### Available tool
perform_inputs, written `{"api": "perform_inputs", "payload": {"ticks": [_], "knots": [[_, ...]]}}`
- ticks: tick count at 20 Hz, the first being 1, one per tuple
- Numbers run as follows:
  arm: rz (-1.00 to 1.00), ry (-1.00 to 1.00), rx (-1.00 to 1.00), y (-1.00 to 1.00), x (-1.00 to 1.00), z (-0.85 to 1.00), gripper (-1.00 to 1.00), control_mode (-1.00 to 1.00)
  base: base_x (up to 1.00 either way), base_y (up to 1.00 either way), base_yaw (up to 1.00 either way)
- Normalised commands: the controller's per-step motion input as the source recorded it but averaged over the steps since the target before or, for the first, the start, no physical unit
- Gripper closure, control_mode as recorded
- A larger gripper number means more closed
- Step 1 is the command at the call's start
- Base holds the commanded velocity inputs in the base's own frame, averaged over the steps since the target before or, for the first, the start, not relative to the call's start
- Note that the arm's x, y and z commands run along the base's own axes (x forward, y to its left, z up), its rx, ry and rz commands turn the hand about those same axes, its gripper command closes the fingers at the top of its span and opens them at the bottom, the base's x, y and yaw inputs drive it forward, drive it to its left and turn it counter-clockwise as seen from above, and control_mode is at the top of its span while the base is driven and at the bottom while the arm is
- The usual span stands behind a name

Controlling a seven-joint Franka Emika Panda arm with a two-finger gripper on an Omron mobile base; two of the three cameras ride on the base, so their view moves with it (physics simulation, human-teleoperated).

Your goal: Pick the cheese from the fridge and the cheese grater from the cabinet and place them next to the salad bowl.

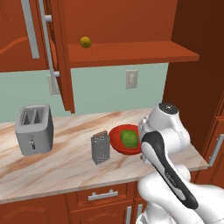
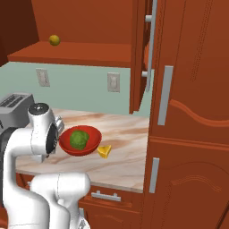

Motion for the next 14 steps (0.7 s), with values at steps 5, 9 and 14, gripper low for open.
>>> {"api": "perform_inputs", "payload": {"ticks": [5,9,14], "knots": [[-0.80,0.06,0.00,-0.62,0.00,-0.10,-1.00,-1.00,0.00,0.00,0.00],[-0.79,0.12,0.00,-0.26,0.00,-0.11,-1.00,-1.00,0.00,0.00,0.00],[-0.40,0.00,0.04,-0.28,0.27,-0.08,-1.00,-1.00,0.00,0.00,0.00]]}}
